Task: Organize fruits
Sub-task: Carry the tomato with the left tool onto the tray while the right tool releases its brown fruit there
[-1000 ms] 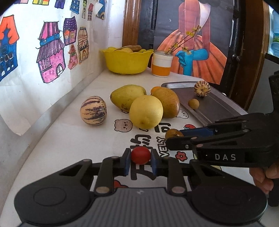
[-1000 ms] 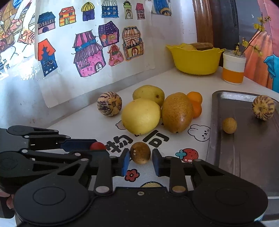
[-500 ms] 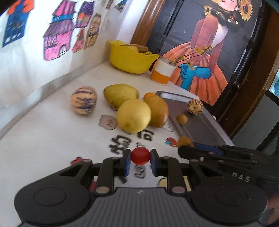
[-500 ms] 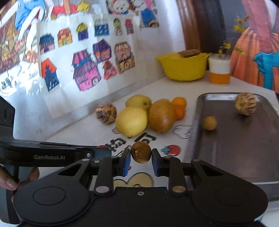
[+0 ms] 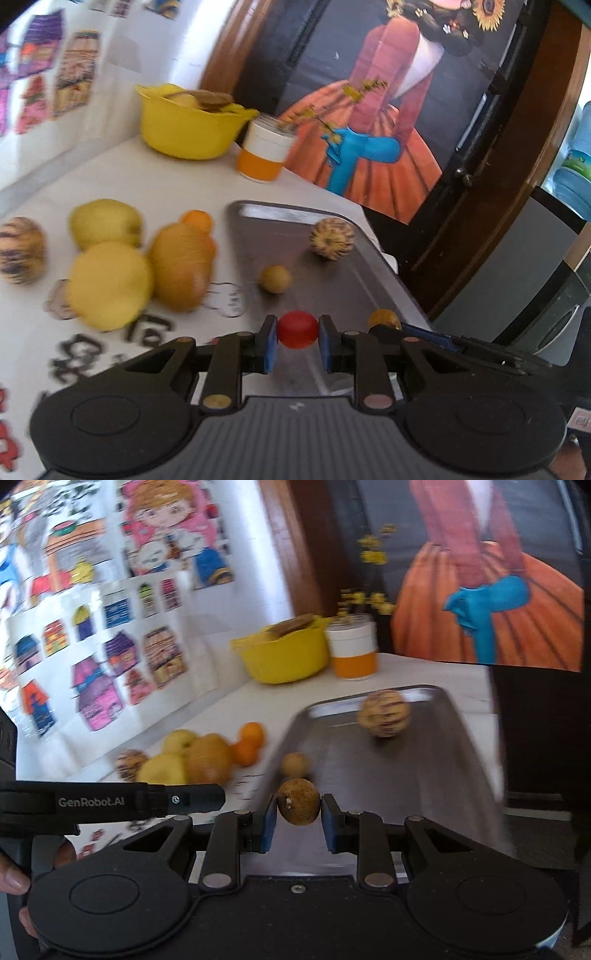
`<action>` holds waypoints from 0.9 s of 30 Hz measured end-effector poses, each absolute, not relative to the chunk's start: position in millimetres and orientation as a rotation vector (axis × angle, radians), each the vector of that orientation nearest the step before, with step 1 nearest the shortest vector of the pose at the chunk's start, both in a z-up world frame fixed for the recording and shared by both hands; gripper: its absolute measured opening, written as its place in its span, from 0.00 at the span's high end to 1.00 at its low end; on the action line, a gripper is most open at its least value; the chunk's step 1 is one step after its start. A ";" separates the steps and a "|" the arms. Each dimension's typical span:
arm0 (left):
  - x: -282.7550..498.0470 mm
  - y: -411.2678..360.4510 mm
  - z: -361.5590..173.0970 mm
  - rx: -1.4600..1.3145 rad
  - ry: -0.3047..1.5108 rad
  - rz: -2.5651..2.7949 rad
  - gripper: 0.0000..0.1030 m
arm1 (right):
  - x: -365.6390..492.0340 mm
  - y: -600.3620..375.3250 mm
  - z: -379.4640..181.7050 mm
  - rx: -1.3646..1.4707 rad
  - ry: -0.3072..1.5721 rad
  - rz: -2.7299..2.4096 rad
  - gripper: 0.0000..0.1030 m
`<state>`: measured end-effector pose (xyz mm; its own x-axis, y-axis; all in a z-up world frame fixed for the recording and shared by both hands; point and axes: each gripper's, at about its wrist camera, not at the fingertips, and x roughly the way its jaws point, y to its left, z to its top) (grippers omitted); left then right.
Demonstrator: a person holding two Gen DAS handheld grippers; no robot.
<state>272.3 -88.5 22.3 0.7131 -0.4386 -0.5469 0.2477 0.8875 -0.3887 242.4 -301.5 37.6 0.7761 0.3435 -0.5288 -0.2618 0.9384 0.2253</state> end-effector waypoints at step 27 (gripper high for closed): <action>293.0 -127.2 16.9 -0.262 0.716 -0.341 0.64 | 250.7 -344.4 18.0 0.198 0.624 0.286 0.57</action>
